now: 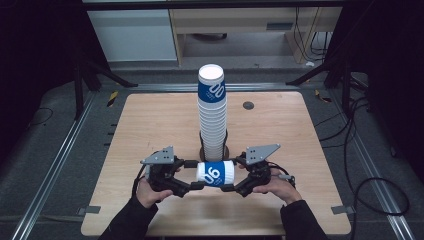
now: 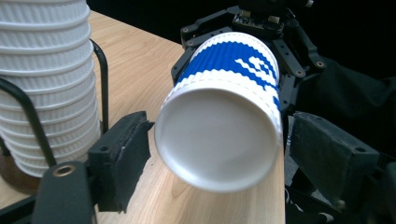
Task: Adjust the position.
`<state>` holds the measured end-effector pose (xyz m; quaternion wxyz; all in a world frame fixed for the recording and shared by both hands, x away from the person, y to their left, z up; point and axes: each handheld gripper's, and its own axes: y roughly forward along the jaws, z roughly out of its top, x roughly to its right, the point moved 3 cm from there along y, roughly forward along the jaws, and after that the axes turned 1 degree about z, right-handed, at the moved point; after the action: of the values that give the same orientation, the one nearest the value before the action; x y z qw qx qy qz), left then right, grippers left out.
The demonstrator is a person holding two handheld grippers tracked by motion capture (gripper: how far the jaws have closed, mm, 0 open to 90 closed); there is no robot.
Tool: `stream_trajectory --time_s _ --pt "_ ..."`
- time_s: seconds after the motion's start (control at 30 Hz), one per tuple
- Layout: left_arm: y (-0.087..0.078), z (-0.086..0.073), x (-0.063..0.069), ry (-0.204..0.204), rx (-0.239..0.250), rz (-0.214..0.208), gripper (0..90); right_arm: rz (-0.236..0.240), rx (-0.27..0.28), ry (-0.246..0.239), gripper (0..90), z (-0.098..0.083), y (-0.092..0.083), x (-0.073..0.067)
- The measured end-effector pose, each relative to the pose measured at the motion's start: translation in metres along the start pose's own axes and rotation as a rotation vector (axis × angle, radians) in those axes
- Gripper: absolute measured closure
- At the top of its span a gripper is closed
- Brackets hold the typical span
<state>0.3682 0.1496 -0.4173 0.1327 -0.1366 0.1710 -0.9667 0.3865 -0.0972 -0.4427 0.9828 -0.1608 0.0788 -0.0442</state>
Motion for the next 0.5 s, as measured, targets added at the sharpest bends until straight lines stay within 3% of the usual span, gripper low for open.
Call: stream_trajectory --time_s 0.17,0.4,0.5 --pt "-0.005 -0.004 -0.007 0.023 -0.064 0.047 16.3 -0.035 -0.026 -0.01 15.4 0.001 -0.005 0.003" --pt "0.003 -0.012 -0.011 0.053 -0.165 0.067 15.5 -0.086 -0.145 -0.037 15.4 0.0 -0.003 0.008" --pt "0.009 -0.017 -0.01 0.073 -0.211 0.076 15.3 -0.087 -0.182 -0.027 15.4 -0.002 0.001 0.008"
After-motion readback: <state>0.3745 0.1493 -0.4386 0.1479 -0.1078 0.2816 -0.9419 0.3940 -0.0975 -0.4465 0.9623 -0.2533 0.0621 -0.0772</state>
